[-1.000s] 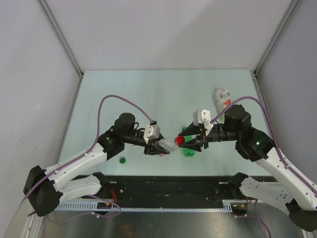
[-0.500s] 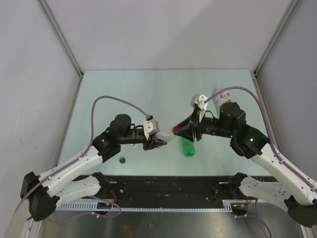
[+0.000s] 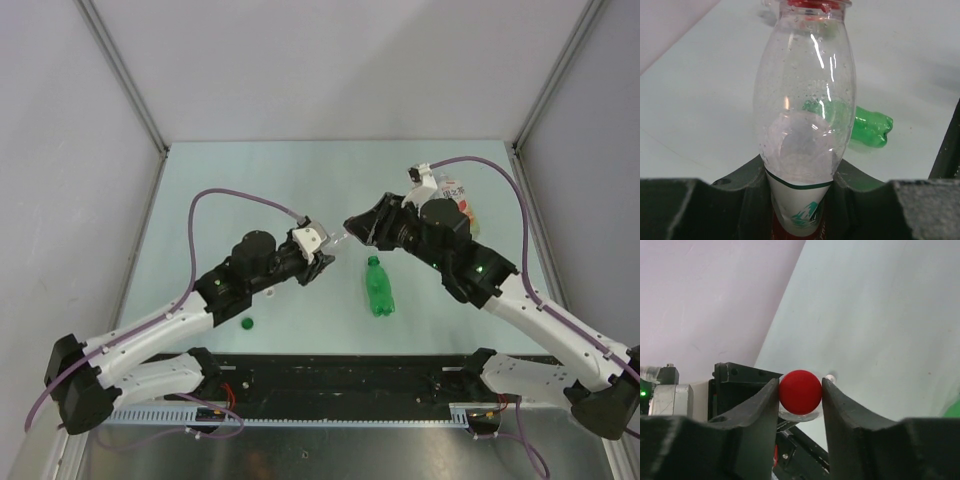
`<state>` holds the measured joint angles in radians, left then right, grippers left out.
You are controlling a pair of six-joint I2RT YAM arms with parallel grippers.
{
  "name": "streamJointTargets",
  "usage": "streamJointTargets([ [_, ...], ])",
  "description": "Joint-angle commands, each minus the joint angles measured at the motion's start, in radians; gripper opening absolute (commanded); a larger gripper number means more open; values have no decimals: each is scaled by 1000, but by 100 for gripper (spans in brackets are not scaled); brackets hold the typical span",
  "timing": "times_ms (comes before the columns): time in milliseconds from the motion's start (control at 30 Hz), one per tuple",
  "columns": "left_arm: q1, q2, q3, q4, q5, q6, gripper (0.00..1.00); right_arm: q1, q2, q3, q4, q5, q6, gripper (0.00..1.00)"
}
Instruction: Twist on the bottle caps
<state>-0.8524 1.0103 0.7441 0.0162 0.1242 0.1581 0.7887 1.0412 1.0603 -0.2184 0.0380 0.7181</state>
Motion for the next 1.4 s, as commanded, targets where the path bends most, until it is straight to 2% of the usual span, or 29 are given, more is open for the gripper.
streamJointTargets([
  [0,-10,-47,7,127,-55,-4,21,-7,-32,-11,46,13,-39,64],
  [67,-10,-58,-17,119,-32,-16,21,-15,-59,-10,58,-87,-144,89],
  [133,-10,-61,-32,91,8,-16,20,-31,-93,-10,59,-179,-256,97],
  [300,-1,-33,-40,10,161,47,17,-66,-208,-11,-42,-352,-626,99],
  [400,5,-15,-11,-81,358,118,20,-64,-256,-12,-205,-595,-953,99],
  [467,5,-14,-1,-104,475,151,21,-55,-269,-14,-278,-728,-1106,99],
  [533,5,-22,3,-111,551,170,21,-46,-276,-15,-296,-773,-1173,99],
  [667,5,-59,-4,-113,600,181,21,-38,-286,-14,-310,-784,-1218,98],
  [800,4,-87,-14,-116,622,187,22,-30,-258,-14,-291,-788,-1218,90],
  [967,5,-97,-11,-122,622,195,21,-8,-230,-14,-256,-761,-1201,69],
  [1233,5,-64,9,-124,582,180,21,40,-202,-14,-242,-666,-1162,54],
  [1367,5,-55,16,-124,572,168,21,59,-194,-15,-245,-601,-1120,30],
])
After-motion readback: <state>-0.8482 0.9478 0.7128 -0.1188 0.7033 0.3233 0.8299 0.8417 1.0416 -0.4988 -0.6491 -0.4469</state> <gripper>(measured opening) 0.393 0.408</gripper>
